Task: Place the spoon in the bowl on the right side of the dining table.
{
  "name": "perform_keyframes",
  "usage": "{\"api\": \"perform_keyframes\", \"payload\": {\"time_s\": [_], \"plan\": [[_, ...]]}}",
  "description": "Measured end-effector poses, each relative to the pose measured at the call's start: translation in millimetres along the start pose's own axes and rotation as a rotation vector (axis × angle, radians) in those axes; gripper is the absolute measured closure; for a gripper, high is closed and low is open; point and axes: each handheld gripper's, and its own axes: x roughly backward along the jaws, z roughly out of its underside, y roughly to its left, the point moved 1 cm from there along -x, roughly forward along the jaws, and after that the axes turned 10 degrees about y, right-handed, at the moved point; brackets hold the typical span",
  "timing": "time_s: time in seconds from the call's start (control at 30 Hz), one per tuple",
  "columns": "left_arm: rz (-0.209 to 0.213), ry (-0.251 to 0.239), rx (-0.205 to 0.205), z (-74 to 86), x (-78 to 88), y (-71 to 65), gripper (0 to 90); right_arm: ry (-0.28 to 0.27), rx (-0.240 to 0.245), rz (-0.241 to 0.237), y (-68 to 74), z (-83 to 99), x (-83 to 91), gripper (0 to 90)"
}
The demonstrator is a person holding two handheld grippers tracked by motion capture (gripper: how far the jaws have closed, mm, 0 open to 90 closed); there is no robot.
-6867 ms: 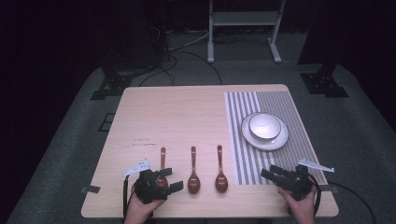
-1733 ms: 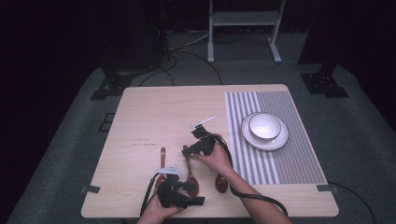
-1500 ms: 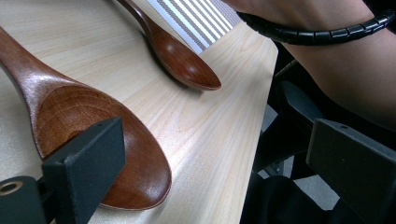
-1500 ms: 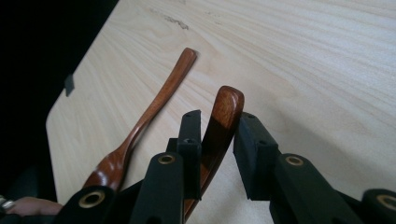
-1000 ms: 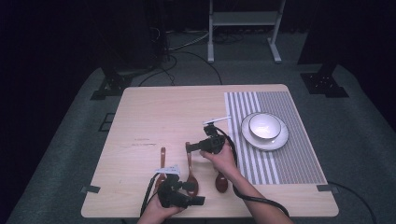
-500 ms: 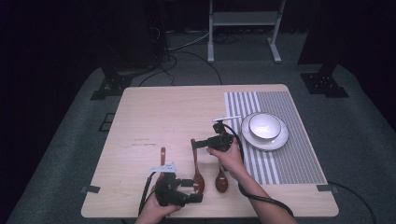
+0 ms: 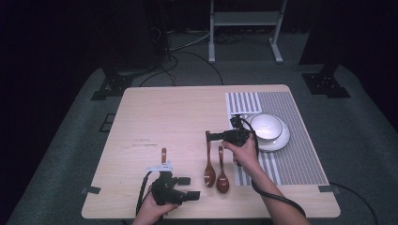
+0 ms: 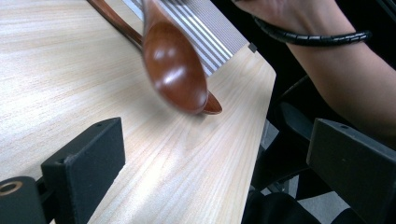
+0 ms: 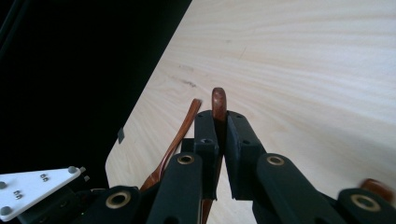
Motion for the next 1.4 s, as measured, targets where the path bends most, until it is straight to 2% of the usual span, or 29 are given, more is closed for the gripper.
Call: {"api": "perform_keyframes", "payload": {"time_s": [0.07, 0.1, 0.13, 0.3, 0.37, 0.4, 0.43, 0.5, 0.7, 1.03, 1.4], "plan": [[0.000, 0.002, -0.001, 0.3, 0.2, 0.8, 3.1, -0.021, -0.006, 0.003, -1.5, -1.5, 9.6, 83.6], [0.000, 0.002, 0.000, 0.4, 0.1, 0.9, 3.1, -0.043, -0.012, 0.012, -2.7, -3.2, 19.9, 83.6], [0.000, 0.002, 0.001, 0.4, 0.1, 1.1, 3.1, -0.043, -0.012, 0.012, -2.7, -3.2, 19.9, 83.6], [-0.004, 0.004, 0.001, 0.2, -0.3, 1.5, 3.1, -0.108, -0.032, 0.051, -8.9, -10.3, 49.3, 83.6], [-0.004, 0.001, 0.003, 0.5, -0.5, 2.0, 3.1, -0.147, -0.052, 0.078, -14.1, -14.6, 67.9, 83.6], [-0.004, 0.001, 0.003, 0.5, -0.5, 2.0, 3.1, -0.147, -0.052, 0.078, -14.1, -14.6, 67.9, 83.6], [-0.004, 0.000, 0.003, 0.5, -0.4, 2.4, 3.1, -0.174, -0.066, 0.099, -18.3, -16.6, 79.7, 83.6], [-0.004, 0.000, 0.004, 0.5, -0.1, 2.7, 3.1, -0.184, -0.074, 0.104, -19.9, -17.1, 84.0, 83.6], [-0.005, -0.002, 0.003, 0.3, 0.5, 2.8, 3.1, -0.281, -0.131, 0.142, -34.9, -19.9, 120.6, 83.6], [-0.009, -0.005, 0.004, 0.2, 2.2, 3.4, 3.1, -0.358, -0.183, 0.171, -47.4, -21.6, 152.0, 83.6], [-0.011, -0.007, 0.005, 0.5, 2.9, 3.6, 3.1, -0.419, -0.203, 0.212, -52.3, -24.4, 177.6, 83.6]]}}
